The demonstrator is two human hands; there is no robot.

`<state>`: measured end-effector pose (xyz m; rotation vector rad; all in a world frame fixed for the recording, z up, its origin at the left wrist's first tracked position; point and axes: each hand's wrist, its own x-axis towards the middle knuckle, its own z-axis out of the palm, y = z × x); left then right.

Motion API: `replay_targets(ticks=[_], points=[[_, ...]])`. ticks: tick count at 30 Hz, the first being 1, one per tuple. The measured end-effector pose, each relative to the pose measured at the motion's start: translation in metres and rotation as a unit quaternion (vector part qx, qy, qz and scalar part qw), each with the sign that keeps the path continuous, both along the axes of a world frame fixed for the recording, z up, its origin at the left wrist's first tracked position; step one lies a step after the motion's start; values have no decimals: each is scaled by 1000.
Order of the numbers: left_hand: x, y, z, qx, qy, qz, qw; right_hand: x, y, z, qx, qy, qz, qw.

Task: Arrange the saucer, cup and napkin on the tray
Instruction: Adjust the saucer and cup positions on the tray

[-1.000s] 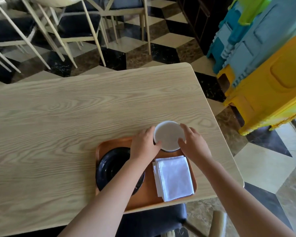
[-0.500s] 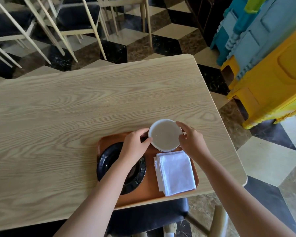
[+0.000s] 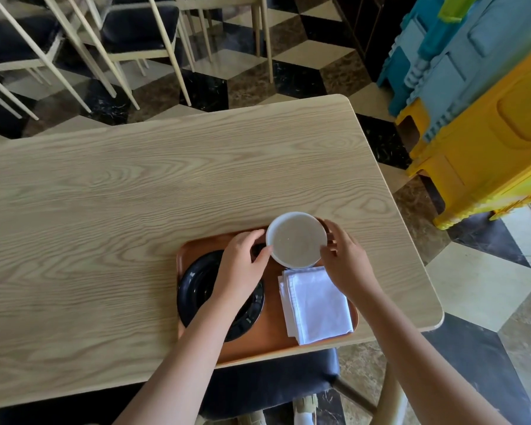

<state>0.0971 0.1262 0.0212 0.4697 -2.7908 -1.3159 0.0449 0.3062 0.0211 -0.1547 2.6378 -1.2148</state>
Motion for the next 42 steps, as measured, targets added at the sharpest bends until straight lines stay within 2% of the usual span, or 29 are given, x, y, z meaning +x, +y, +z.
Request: replay_targets(ticks=[3,5,7,9,12,14,20,26,38,42], points=[[27,12,1,-66,137,17,988,26,17,1,34,71,15,997],[50,28,-2,-99,180,-31,978,45,32,-3,112,126,62,984],[69,49,-10,-136,162,-127,969,61,47,-12,194,150,139,959],[78,70,-22,-217,113,-207,947,71,57,-19,257,144,223,929],[77,88,-26,-286,12,-241,927,74,60,-22,287,141,260,911],[75,90,-29,-308,-12,-244,920,72,59,-21,296,155,259,906],[77,84,-33,-322,-34,-248,913,76,55,-26,303,181,253,901],[82,78,-37,-324,-32,-248,912,83,48,-30,290,175,247,908],[89,68,-41,-320,-26,-243,915,88,40,-37,298,214,248,897],[90,67,-40,-308,-30,-248,918,88,40,-35,300,195,255,898]])
